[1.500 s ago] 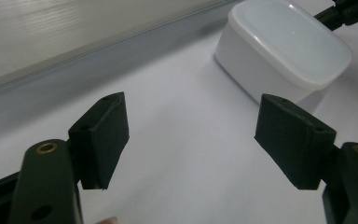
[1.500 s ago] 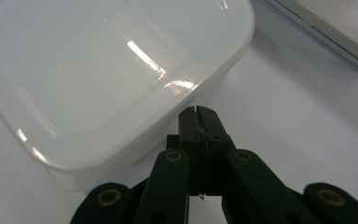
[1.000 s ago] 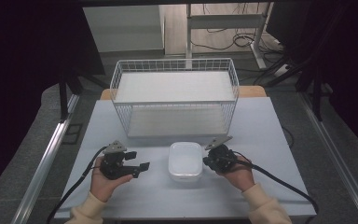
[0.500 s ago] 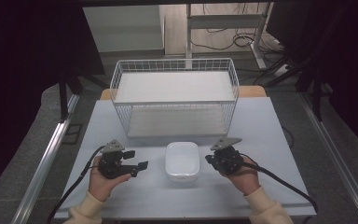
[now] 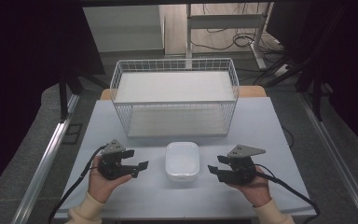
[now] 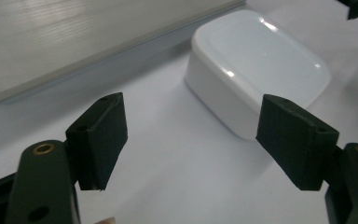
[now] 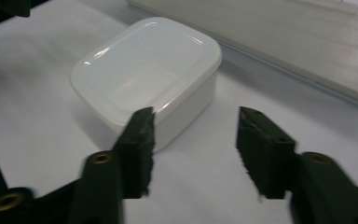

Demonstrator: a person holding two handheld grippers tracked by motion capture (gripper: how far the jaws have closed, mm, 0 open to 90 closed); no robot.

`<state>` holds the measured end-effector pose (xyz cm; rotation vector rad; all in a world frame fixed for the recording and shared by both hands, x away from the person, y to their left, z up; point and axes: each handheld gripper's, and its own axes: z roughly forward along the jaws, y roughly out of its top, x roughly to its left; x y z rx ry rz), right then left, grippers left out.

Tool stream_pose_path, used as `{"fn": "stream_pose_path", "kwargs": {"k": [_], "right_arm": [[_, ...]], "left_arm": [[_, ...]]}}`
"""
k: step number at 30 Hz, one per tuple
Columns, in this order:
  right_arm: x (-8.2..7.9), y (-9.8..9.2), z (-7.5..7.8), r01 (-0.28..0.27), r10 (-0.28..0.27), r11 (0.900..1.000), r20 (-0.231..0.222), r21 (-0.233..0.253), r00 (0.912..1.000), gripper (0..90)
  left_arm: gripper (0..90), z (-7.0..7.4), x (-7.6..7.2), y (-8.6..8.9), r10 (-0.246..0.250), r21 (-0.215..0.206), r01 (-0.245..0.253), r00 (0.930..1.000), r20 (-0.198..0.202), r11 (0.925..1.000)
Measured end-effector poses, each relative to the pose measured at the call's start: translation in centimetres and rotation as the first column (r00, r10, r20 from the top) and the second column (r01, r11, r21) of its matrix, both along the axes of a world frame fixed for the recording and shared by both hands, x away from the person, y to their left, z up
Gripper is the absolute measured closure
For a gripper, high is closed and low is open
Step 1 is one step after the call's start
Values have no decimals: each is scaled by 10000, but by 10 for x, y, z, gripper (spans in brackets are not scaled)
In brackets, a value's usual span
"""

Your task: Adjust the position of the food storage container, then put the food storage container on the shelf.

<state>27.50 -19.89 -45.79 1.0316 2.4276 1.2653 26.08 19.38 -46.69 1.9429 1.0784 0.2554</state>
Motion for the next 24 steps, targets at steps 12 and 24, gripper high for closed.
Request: {"fn": "stream_pose_path", "kwargs": {"k": [12, 24], "right_arm": [[3, 0, -6, 228, -194, 9983, -629, 532, 9978, 274], [6, 7, -2, 199, -137, 9967, -778, 787, 9969, 291]], "left_arm": [[236, 2, -1, -1, -81, -407, 72, 9997, -219, 9991], [234, 9, 0, -7, -6, -682, -18, 9993, -363, 9977]]}}
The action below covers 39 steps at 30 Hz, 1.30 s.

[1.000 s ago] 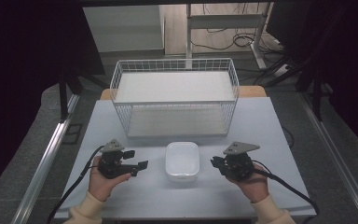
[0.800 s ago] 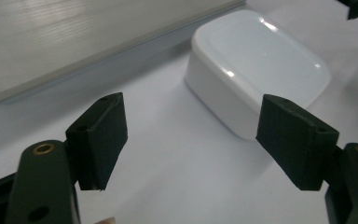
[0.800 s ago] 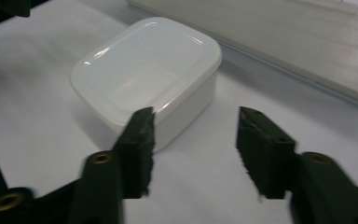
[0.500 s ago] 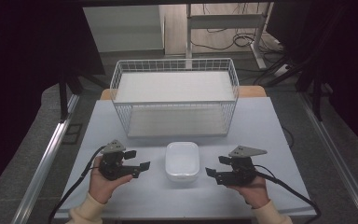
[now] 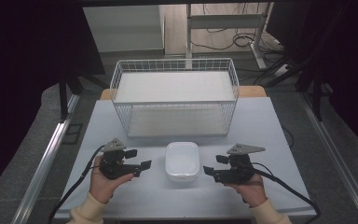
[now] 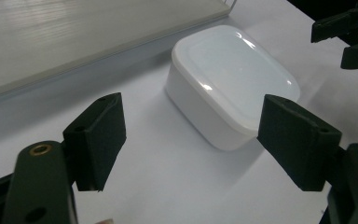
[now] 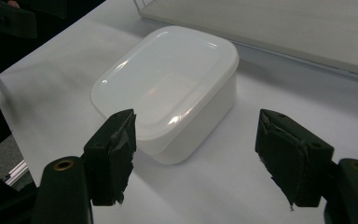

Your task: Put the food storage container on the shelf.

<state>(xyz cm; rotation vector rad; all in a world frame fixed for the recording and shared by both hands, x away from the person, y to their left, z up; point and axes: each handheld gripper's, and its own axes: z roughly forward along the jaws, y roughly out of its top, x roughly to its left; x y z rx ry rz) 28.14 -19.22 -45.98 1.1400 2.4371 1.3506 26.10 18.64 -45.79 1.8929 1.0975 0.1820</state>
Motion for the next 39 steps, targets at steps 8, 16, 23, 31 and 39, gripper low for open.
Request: {"fn": "stream_pose_path", "kwargs": {"k": [8, 16, 23, 31, 39], "right_arm": [[0, 26, 20, -233, 232, 9997, 119, 98, 9997, 307], [23, 44, 26, -69, 73, 9999, -234, 159, 9997, 321], [35, 54, 9, 87, -89, 10000, -578, -33, 9983, 329], [31, 52, -9, 219, -260, 9982, -746, -561, 9969, 327], [40, 44, -17, 403, -409, 9992, -1311, -70, 9905, 330]], "left_arm": [[234, 17, 4, -10, -34, -280, 31, 9999, -97, 9996], [235, 18, 26, -20, -74, -701, 21, 9972, -749, 9975], [243, 4, 40, -29, -221, -959, 102, 9920, -1244, 9953], [270, -14, 47, -39, -319, -894, 171, 9854, -1671, 9959], [277, -25, 52, -45, -481, -913, 300, 9779, -2036, 9954]]}}
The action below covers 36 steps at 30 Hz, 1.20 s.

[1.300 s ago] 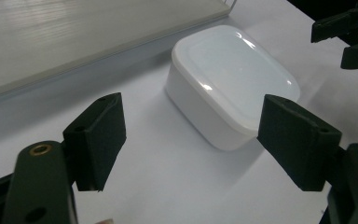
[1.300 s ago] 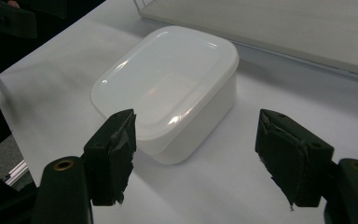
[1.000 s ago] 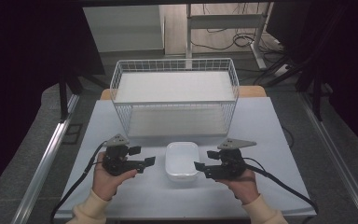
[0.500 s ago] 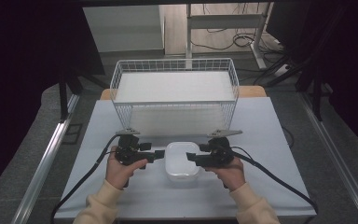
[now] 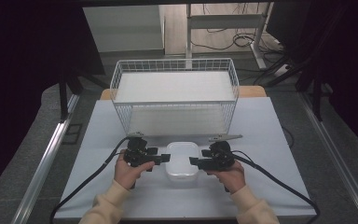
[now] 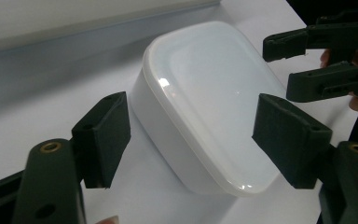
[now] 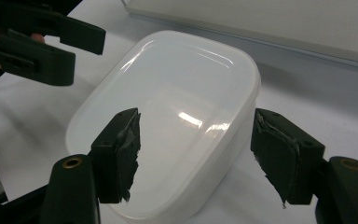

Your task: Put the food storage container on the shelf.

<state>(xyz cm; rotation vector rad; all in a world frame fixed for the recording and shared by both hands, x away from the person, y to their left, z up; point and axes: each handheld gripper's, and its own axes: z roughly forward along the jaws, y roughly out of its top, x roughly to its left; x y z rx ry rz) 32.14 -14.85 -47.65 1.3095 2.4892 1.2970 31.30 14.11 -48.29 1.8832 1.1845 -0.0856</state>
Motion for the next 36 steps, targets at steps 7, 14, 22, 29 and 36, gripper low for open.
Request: {"fn": "stream_pose_path", "kwargs": {"k": [7, 14, 22, 29, 36], "right_arm": [[4, 2, -9, 25, -15, 9998, -502, 199, 9987, 361], [6, 2, -14, 127, -89, 9989, -857, 443, 9963, 390], [4, -5, -13, 500, -400, 9951, -1156, 850, 9925, 521], [-1, -12, -12, 900, -687, 9848, -1424, 1489, 9874, 634], [-8, -19, -8, 1043, -735, 9761, -1619, 1909, 9841, 720]], "left_arm": [[311, -8, 1, -6, -193, -259, 184, 9993, -330, 9995], [395, -14, 3, -8, -450, -598, 411, 9968, -664, 9974], [512, -20, 3, -6, -149, -852, 58, 9943, -1058, 9963], [633, -15, -3, -1, 125, -1062, -223, 9957, -918, 9941], [712, -7, -13, 2, 223, -1215, -291, 9981, -569, 9922]]}}
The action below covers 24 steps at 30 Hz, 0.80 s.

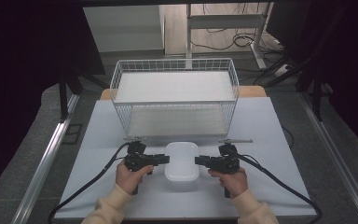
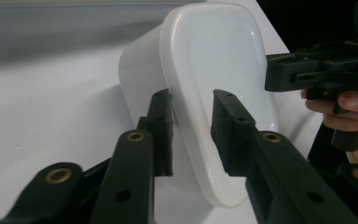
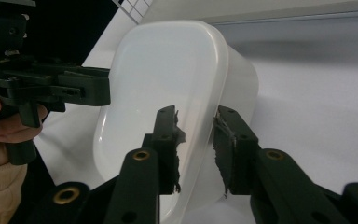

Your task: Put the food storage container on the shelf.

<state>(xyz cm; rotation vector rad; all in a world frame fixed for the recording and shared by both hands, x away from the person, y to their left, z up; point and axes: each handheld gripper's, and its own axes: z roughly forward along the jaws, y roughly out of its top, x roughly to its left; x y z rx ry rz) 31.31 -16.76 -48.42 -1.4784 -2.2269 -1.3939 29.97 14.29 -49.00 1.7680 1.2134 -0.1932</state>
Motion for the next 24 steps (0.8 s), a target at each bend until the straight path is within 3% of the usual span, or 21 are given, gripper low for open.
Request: {"fn": "stream_pose_path", "kwargs": {"k": [6, 14, 24], "right_arm": [[-9, -1, 4, -4, -2, 9995, 182, 329, 9998, 789], [-11, 0, 4, -102, 88, 9994, 421, 326, 9991, 790], [-16, 2, 16, -304, 273, 9993, 1334, 217, 9907, 790]], "left_arm": [[774, 9, -8, 4, 85, 183, -94, 9986, 529, 9998], [783, 11, -12, 7, -3, 200, -11, 9976, 696, 9998], [794, 23, -17, 11, -28, 71, 20, 9936, 1129, 10000]]}}
